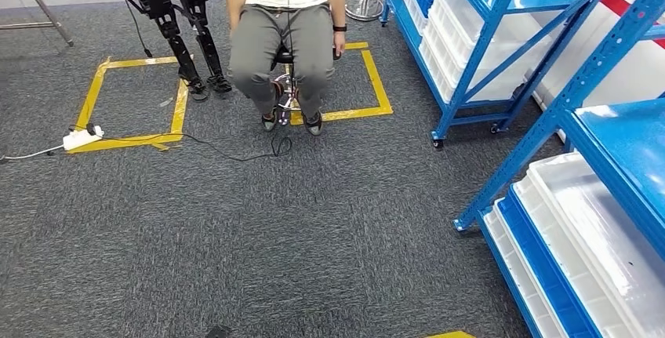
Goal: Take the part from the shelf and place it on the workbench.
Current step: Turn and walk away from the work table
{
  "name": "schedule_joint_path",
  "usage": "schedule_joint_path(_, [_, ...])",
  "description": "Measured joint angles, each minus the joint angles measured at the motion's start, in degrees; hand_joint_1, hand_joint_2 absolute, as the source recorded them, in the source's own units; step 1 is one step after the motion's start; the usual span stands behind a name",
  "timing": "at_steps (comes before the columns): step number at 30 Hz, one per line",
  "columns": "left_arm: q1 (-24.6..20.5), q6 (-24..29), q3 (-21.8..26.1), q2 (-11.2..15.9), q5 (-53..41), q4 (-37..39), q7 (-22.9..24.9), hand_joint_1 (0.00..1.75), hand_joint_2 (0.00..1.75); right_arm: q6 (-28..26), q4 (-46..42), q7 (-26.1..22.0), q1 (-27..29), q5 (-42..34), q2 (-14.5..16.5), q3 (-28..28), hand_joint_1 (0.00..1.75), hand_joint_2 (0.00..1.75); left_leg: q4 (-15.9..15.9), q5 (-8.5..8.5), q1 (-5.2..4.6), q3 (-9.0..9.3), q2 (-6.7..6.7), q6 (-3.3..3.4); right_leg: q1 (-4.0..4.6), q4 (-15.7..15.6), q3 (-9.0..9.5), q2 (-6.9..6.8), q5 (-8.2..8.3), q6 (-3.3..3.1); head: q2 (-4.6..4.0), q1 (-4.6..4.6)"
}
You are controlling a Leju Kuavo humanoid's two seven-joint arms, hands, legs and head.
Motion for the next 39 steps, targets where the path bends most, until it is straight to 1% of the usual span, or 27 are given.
schedule_joint_path(1, [0.0,0.0,0.0,0.0,0.0,0.0,0.0,0.00,0.00,0.0,0.0,0.0,0.1,0.0,0.0,0.0,0.00,1.75,0.0,-0.03,-0.02,-0.03,0.80,-0.05,-0.09,-0.1,0.21,-0.20,0.31,0.44,0.00,0.08])
schedule_joint_path(2, [0.0,0.0,0.0,0.0,0.0,0.0,0.1,0.00,0.00,0.0,0.0,0.0,0.2,-0.1,0.0,-0.1,0.00,1.75,0.0,-0.09,-0.02,-0.02,1.55,-0.14,-0.19,-2.5,1.67,-0.63,1.36,0.95,-0.01,0.12])
schedule_joint_path(4, [0.0,0.0,0.0,0.0,0.0,0.0,0.1,0.00,0.00,0.0,0.0,0.0,0.2,-0.1,-0.1,-0.1,0.00,1.75,0.1,-0.25,-0.05,0.15,2.72,-0.41,-0.36,-10.1,6.07,-2.54,3.85,1.71,0.00,0.18])
schedule_joint_path(5, [0.0,-0.1,0.0,0.0,0.0,0.0,0.1,0.00,0.00,0.1,0.0,0.0,0.1,-0.1,0.0,-0.1,0.00,1.75,0.1,-0.41,-0.21,0.27,3.19,-0.66,-0.28,-13.2,7.78,-4.13,4.62,1.71,-0.01,0.18])
schedule_joint_path(7, [-0.1,-0.1,0.0,0.1,0.0,0.0,0.1,0.00,0.00,0.2,0.0,-0.3,-0.1,-0.4,0.0,-0.2,0.00,1.75,0.2,-0.79,-0.55,0.62,4.12,-1.30,0.07,-15.6,9.21,-5.64,5.21,1.07,0.00,-0.01])
schedule_joint_path(8, [-0.2,-0.2,0.0,0.1,0.0,0.0,0.1,0.00,0.00,0.5,0.0,-0.6,-0.1,-0.6,0.0,-0.4,0.00,1.75,0.1,-0.97,-0.62,0.84,4.73,-1.65,0.31,-15.9,9.26,-5.57,5.30,0.63,0.00,-0.13])
schedule_joint_path(9, [-0.3,-0.3,0.0,0.2,0.0,0.0,0.1,0.00,0.00,0.9,0.0,-1.1,-0.1,-0.8,0.0,-0.6,0.00,1.75,0.1,-1.11,-0.53,1.09,5.36,-2.00,0.38,-16.0,9.26,-4.73,5.42,0.22,0.00,-0.23])
schedule_joint_path(10, [-0.4,-0.5,0.0,0.2,0.0,0.0,-0.1,0.00,0.00,1.4,0.0,-1.6,0.0,-1.1,-0.1,-0.8,0.00,1.75,0.3,-1.36,-0.29,1.23,5.24,-2.40,0.13,-16.1,9.29,-3.96,5.53,-0.17,0.00,-0.28])
schedule_joint_path(12, [-0.4,-1.1,0.0,0.2,0.0,0.0,-0.7,0.00,0.00,2.8,0.0,-2.5,0.0,-1.9,-0.2,-1.5,0.00,1.75,2.8,-3.37,0.15,0.41,2.48,-3.08,-0.34,-16.3,9.42,-2.52,5.86,-1.18,-0.02,-0.43])
schedule_joint_path(14, [-0.2,-1.6,0.0,0.2,0.1,0.0,-1.3,0.00,0.00,4.3,0.0,-3.2,0.0,-2.8,-0.5,-2.4,0.00,1.75,9.6,-7.28,0.32,-2.67,-1.08,-3.29,-0.37,-16.3,9.33,-1.09,6.14,-1.94,0.00,-0.63])
schedule_joint_path(15, [0.0,-1.7,0.0,0.2,0.2,0.0,-1.6,0.00,0.00,4.9,0.0,-3.4,0.1,-3.1,-0.7,-2.9,0.00,1.75,13.5,-8.97,0.33,-4.64,-1.81,-3.29,-0.24,-16.3,9.24,-0.23,6.21,-2.11,0.00,-0.66])
schedule_joint_path(16, [0.1,-1.8,0.0,0.2,0.2,0.0,-1.8,0.00,0.00,5.3,0.0,-3.6,0.2,-3.4,-0.9,-3.4,0.00,1.75,16.2,-9.60,0.33,-6.10,-2.07,-3.27,-0.14,-16.2,9.18,0.65,6.25,-2.15,0.01,-0.65])
schedule_joint_path(17, [0.2,-1.8,0.0,0.3,0.3,0.0,-1.9,0.00,0.00,5.6,0.0,-3.7,0.4,-3.5,-1.0,-3.8,0.00,1.75,16.9,-9.11,0.35,-6.73,-2.19,-3.21,-0.07,-16.2,9.18,1.53,6.28,-2.15,0.01,-0.66])
schedule_joint_path(18, [0.3,-1.9,0.0,0.3,0.3,0.0,-2.0,0.00,0.00,5.8,0.0,-3.8,0.6,-3.7,-1.2,-4.1,0.00,1.75,15.3,-7.45,0.39,-6.18,-2.37,-3.08,-0.05,-16.2,9.24,2.40,6.31,-2.11,0.01,-0.65])
schedule_joint_path(19, [0.3,-1.9,0.0,0.3,0.4,0.0,-2.0,0.00,0.00,6.0,0.0,-3.8,0.7,-4.0,-1.3,-4.5,0.00,1.75,11.9,-5.23,0.45,-4.71,-2.92,-2.91,-0.05,-16.2,9.32,3.21,6.35,-2.05,0.00,-0.67])
schedule_joint_path(21, [0.3,-2.0,0.1,0.5,0.5,0.0,-2.0,0.00,0.00,6.4,0.0,-3.9,0.8,-4.9,-1.4,-5.3,0.00,1.75,4.4,-1.73,0.61,-1.45,-5.43,-2.50,0.13,-16.1,9.27,4.70,6.44,-1.73,0.00,-0.64])
schedule_joint_path(23, [0.3,-1.9,0.3,0.7,0.6,0.0,-2.0,0.00,0.00,6.9,0.0,-3.9,0.8,-5.5,-1.6,-6.2,0.00,1.75,1.3,-0.87,0.43,-0.24,-6.63,-2.12,0.34,-16.0,8.81,5.90,6.63,-1.10,0.00,-0.61])
schedule_joint_path(25, [0.1,-1.7,0.4,0.7,0.6,0.0,-2.1,0.00,0.00,7.4,0.0,-3.9,1.1,-5.7,-1.8,-7.0,0.00,1.75,0.9,-0.47,0.19,-0.16,-5.29,-1.43,0.37,-16.0,8.05,6.58,6.90,-0.30,0.01,-0.60])
schedule_joint_path(27, [0.1,-1.4,0.4,0.8,0.6,0.0,-2.2,0.00,0.00,7.7,0.0,-3.8,1.4,-5.6,-2.1,-7.6,0.00,1.75,0.3,0.14,0.22,-0.11,-3.87,-0.49,0.43,-13.9,6.65,4.21,5.79,-0.12,0.01,-0.46])
schedule_joint_path(29, [0.3,-1.2,0.5,0.8,0.5,0.0,-2.3,0.00,0.00,8.0,0.0,-3.9,1.3,-5.2,-2.2,-7.9,0.00,1.75,0.1,0.35,0.18,-0.22,-2.16,-0.02,0.35,-7.5,3.56,0.95,2.47,-0.49,0.00,-0.20])
schedule_joint_path(31, [0.5,-1.1,0.6,0.9,0.3,0.0,-2.4,0.00,0.00,8.2,0.0,-4.1,1.3,-4.8,-2.3,-8.1,0.00,1.75,0.1,0.32,0.11,-0.38,-0.34,0.05,0.10,-0.7,0.40,0.04,-0.26,-0.28,-0.01,-0.03])
schedule_joint_path(32, [0.5,-1.1,0.6,0.9,0.2,0.0,-2.4,0.00,0.00,8.3,0.0,-4.1,1.4,-4.6,-2.3,-8.1,0.00,1.75,0.1,0.28,0.11,-0.44,0.48,0.01,-0.05,0.2,0.19,-0.13,-0.40,0.16,-0.01,0.01])
schedule_joint_path(33, [0.5,-1.1,0.6,0.9,0.1,0.0,-2.4,0.00,0.00,8.3,0.0,-4.2,1.5,-4.5,-2.3,-8.1,0.00,1.75,0.1,0.23,0.13,-0.45,1.24,-0.07,-0.20,-1.2,1.13,-0.40,0.25,0.72,-0.01,0.07])
schedule_joint_path(34, [0.5,-1.1,0.6,0.8,0.0,0.0,-2.4,0.00,0.00,8.3,0.0,-4.2,1.6,-4.4,-2.3,-8.1,0.00,1.75,0.2,0.14,0.15,-0.40,1.96,-0.21,-0.40,-4.7,3.22,-1.11,1.50,1.30,0.00,0.08])
schedule_joint_path(36, [0.5,-1.1,0.7,0.9,-0.1,0.0,-2.5,0.00,0.00,8.3,0.0,-4.5,1.5,-4.1,-2.3,-8.1,0.00,1.75,0.2,-0.22,-0.06,-0.11,3.35,-0.81,-0.40,-12.7,7.86,-3.91,3.88,1.76,0.00,0.20])
schedule_joint_path(38, [0.4,-1.1,0.8,0.9,-0.1,0.0,-2.6,0.00,0.00,8.3,0.0,-4.8,1.2,-3.8,-2.2,-8.1,0.00,1.75,0.2,-0.66,-0.35,0.39,4.56,-1.58,-0.05,-16.0,9.75,-5.23,4.84,1.07,-0.01,0.10])
schedule_joint_path(39, [0.3,-1.1,0.8,0.9,-0.2,0.0,-2.6,0.00,0.00,8.3,0.0,-4.9,1.2,-3.7,-2.2,-8.1,0.00,1.75,0.2,-0.80,-0.34,0.68,5.18,-1.95,0.22,-16.0,9.65,-4.64,4.97,0.63,-0.01,0.01])
